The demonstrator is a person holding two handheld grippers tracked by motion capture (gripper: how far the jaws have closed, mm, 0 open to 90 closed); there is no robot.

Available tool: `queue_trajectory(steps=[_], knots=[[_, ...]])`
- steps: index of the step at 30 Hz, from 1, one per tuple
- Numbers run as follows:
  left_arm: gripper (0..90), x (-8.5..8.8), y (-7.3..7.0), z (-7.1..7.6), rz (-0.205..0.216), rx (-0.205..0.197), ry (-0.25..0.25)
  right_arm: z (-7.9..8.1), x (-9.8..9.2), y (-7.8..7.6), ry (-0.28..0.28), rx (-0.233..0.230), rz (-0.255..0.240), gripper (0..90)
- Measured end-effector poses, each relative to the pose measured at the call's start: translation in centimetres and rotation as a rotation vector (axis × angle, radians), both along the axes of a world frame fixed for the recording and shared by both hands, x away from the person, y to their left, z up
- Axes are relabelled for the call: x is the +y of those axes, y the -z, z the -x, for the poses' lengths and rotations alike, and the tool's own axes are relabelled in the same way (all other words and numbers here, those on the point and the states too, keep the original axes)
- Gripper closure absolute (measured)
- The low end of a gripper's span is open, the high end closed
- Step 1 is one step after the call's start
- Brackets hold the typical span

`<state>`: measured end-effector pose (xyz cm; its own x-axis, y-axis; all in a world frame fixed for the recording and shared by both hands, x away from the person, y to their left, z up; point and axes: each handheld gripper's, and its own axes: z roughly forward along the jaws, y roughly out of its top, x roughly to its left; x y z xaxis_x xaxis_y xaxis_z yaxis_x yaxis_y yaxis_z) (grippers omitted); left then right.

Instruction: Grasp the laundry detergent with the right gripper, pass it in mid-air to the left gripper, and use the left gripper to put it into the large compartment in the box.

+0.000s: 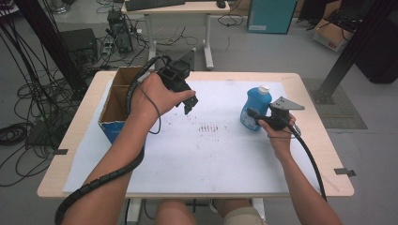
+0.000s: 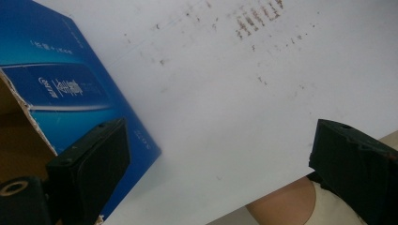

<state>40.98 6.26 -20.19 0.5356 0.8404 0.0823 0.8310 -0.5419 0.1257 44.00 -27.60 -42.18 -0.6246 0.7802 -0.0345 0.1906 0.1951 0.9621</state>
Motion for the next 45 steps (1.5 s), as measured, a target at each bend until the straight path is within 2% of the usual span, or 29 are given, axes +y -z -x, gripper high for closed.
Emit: queue_trajectory(steps=[4, 6, 19, 45], knots=[[5.9, 0.03, -0.06, 0.00, -0.005, -0.001, 0.000, -0.03, 0.01, 0.05, -0.022, 0.008, -0.007, 40.6], [5.8, 0.06, -0.09, -0.01, -0.002, -0.001, -0.004, 0.00, 0.04, 0.03, -0.025, 0.006, -0.004, 41.1], [5.8, 0.02, 0.04, 0.07, 0.007, 0.000, 0.003, 0.04, 0.03, 0.01, -0.024, 0.015, -0.008, 42.1], [5.8, 0.22, -0.43, 0.29, -0.004, -0.013, -0.006, 0.00, -0.04, 0.00, -0.031, 0.015, -0.008, 43.5]])
